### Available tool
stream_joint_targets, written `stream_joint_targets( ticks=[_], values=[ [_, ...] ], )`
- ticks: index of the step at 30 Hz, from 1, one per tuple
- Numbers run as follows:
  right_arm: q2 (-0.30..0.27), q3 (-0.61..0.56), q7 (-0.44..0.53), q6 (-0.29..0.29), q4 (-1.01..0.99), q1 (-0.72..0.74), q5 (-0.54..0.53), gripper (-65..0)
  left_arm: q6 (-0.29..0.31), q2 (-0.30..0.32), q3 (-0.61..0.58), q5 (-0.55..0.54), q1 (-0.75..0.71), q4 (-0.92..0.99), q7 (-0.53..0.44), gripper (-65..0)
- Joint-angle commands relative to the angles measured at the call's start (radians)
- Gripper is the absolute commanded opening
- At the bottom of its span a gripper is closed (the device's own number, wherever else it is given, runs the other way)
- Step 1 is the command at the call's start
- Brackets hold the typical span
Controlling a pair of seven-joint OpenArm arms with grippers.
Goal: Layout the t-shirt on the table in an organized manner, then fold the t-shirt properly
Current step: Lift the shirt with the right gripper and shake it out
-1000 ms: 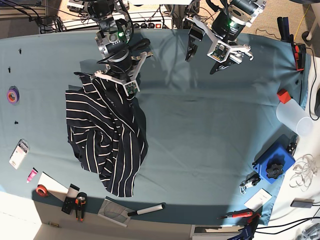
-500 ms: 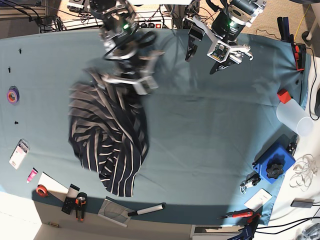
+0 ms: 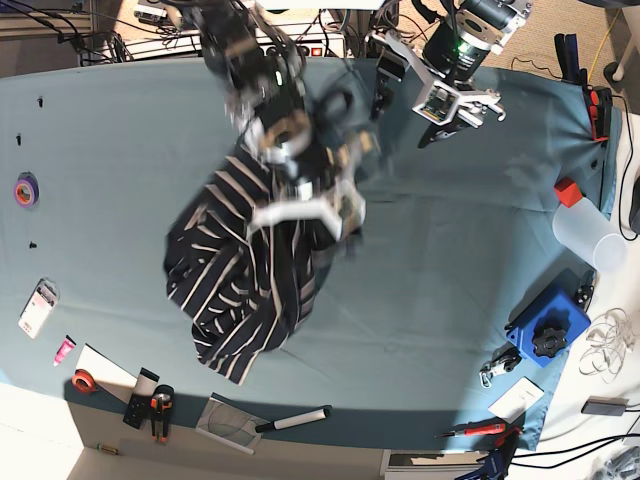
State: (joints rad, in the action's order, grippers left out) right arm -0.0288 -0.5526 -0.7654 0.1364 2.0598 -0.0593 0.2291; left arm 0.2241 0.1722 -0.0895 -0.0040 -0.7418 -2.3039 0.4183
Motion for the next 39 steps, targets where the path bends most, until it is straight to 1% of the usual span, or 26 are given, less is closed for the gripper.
stream_joint_targets(
  ticks=[1,2,3,6,7,8,9,10,14,16,19,20,23,27,31,33,36,39],
  values=[
    [0.02,0.024,0.038,-0.004,0.019,0.034,-0.036,-65.0,-0.003,0.0,0.001,-0.006,-0.006,-0.018,-0.029,-23.5],
    [0.037,0.05,0.042,0.005,0.02,0.051,-0.092,-65.0,-0.003,0.0,0.001,-0.006,-0.006,-0.018,-0.029,-23.6],
    [0.056,0.074,0.049,0.033,0.019,0.068,-0.15,-65.0,-0.003,0.0,0.001,-0.006,-0.006,-0.018,-0.029,-23.6],
    [0.115,0.13,0.073,0.164,0.02,0.102,-0.29,-65.0,-0.003,0.0,0.001,-0.006,-0.006,-0.018,-0.029,-23.5],
    [0.134,0.142,0.076,0.193,0.019,0.114,-0.321,-65.0,-0.003,0.0,0.001,-0.006,-0.006,-0.018,-0.029,-23.5],
    [0.151,0.151,0.076,0.206,0.019,0.127,-0.343,-65.0,-0.003,0.0,0.001,-0.006,-0.006,-0.018,-0.029,-23.5],
    [0.167,0.159,0.077,0.208,0.019,0.14,-0.354,-65.0,-0.003,0.0,0.001,-0.006,-0.006,-0.018,-0.029,-23.6],
    [0.171,0.163,0.082,0.207,0.02,0.158,-0.362,-65.0,-0.003,0.0,0.001,-0.006,-0.006,-0.018,-0.03,-23.6],
    [0.171,0.164,0.077,0.207,0.02,0.219,-0.364,-65.0,-0.003,0.0,0.001,-0.006,-0.006,-0.018,-0.029,-23.6],
    [0.171,0.164,0.077,0.203,0.02,0.24,-0.32,-65.0,-0.003,0.0,0.001,-0.006,-0.006,-0.018,-0.029,-23.6],
    [0.17,0.191,0.077,0.161,0.02,0.266,-0.256,-65.0,-0.003,0.0,0.001,-0.006,-0.006,-0.018,-0.029,-23.6],
    [0.17,0.212,0.074,0.15,0.019,0.274,-0.254,-65.0,-0.003,0.0,0.001,-0.006,-0.006,-0.018,-0.029,-23.6],
    [0.17,0.311,0.063,0.146,0.019,0.295,-0.257,-65.0,-0.003,0.0,0.001,-0.006,-0.006,-0.018,-0.029,-23.6],
    [0.161,0.489,0.057,0.146,0.019,0.298,-0.338,-65.0,-0.003,0.0,0.001,-0.006,-0.006,-0.018,-0.029,-23.6],
    [0.121,0.659,0.021,0.148,0.019,0.295,-0.436,-65.0,-0.003,0.0,0.001,-0.006,-0.006,-0.018,-0.029,-23.6],
    [0.09,0.714,0.008,0.148,0.019,0.284,-0.452,-65.0,-0.003,0.0,0.001,-0.006,-0.006,-0.018,-0.03,-23.6],
    [0.032,0.76,-0.004,0.148,0.019,0.258,-0.447,-65.0,-0.003,0.0,0.001,-0.006,-0.006,-0.018,-0.03,-23.5],
    [-0.022,0.763,-0.006,0.148,0.019,0.222,-0.417,-65.0,-0.003,0.0,0.001,-0.006,-0.006,-0.018,-0.03,-23.6]
  ],
)
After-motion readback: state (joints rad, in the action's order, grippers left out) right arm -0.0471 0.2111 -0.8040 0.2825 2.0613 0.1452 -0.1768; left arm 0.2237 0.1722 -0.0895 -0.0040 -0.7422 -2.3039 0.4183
